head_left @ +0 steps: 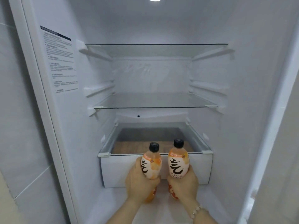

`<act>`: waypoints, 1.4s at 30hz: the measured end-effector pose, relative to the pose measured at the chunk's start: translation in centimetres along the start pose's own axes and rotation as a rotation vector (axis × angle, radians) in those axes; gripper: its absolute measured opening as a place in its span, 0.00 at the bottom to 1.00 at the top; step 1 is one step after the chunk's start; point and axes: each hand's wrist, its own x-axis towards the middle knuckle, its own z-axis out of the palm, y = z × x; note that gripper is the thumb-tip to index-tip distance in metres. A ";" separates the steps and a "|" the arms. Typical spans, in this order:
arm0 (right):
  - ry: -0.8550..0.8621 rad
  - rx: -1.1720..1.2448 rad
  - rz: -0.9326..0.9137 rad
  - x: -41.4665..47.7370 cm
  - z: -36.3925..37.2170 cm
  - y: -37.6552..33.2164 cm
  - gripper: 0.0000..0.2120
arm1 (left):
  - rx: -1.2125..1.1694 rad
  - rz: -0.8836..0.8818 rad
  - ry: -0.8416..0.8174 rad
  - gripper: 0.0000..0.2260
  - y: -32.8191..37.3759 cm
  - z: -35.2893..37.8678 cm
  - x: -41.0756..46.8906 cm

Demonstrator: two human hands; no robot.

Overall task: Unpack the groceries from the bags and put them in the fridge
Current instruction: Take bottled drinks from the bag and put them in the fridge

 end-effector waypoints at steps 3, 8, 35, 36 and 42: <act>0.015 -0.010 -0.006 0.1 0.1 -0.1 0.21 | 0.002 0.018 -0.005 0.26 -0.1 0.2 0.0; 0.019 -0.017 -0.016 -0.2 -0.1 -0.5 0.19 | -0.018 0.033 0.022 0.30 -0.6 0.1 0.2; 0.307 0.159 -0.316 3.5 -2.6 -7.4 0.28 | -0.114 -0.015 0.002 0.36 -2.3 -1.9 0.3; 0.305 0.158 -0.317 3.6 -2.5 -7.3 0.28 | -0.128 -0.018 0.008 0.37 -2.1 -2.0 0.3; 0.292 0.187 -0.313 4.1 -1.9 -6.5 0.28 | -0.103 -0.027 0.091 0.51 -0.6 -2.3 0.4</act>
